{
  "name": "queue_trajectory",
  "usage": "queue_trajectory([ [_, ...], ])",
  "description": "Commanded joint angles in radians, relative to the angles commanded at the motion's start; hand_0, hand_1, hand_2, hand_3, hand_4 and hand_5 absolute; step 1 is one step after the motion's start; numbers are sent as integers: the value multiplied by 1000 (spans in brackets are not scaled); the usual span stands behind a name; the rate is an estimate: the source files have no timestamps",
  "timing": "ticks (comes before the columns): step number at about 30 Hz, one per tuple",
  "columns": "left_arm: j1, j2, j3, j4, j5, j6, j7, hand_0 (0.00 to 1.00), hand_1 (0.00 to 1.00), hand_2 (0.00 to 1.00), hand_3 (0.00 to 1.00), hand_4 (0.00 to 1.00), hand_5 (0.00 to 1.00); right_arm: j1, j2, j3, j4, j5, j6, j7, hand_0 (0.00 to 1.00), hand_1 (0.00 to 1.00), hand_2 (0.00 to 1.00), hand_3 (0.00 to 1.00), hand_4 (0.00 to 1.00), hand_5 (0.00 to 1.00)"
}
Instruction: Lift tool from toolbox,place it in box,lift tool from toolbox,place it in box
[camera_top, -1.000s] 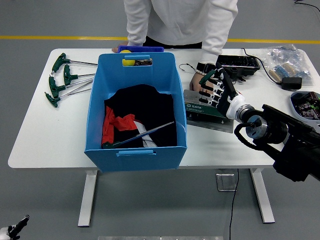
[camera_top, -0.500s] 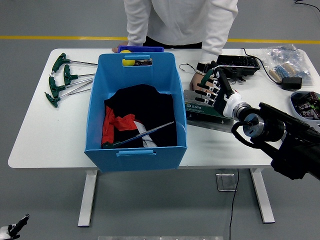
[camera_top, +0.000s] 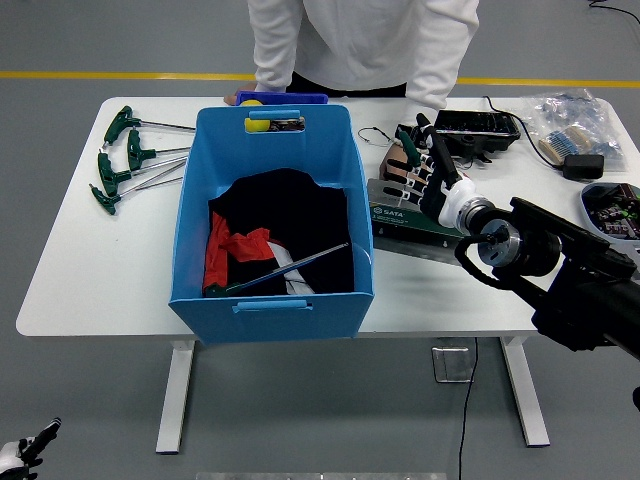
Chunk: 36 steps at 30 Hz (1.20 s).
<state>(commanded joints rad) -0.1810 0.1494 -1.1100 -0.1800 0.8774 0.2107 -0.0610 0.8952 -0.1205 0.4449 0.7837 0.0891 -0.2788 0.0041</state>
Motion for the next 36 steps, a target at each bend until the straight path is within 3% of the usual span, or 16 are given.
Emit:
queue_trajectory([
  [22, 19, -1, -13, 0, 3, -1, -2, 858, 874, 885, 680, 683, 668, 18, -16, 138, 80, 16, -15, 18, 514, 557, 695, 888, 998, 870],
  [31, 25, -3, -13, 0, 3, -1, -1, 858, 874, 885, 681, 683, 668, 18, -26, 156, 93, 25, -23, 25, 514, 554, 694, 889, 998, 871],
  [32, 25, -3, -12, 0, 3, -1, -1, 858, 874, 885, 681, 684, 669, 17, -26, 155, 93, 26, -25, 26, 511, 555, 691, 839, 998, 871],
  [36, 26, -3, -15, 0, 6, 0, 0, 858, 874, 885, 681, 684, 669, 14, -26, 154, 95, 36, -37, 32, 511, 555, 691, 839, 998, 871],
])
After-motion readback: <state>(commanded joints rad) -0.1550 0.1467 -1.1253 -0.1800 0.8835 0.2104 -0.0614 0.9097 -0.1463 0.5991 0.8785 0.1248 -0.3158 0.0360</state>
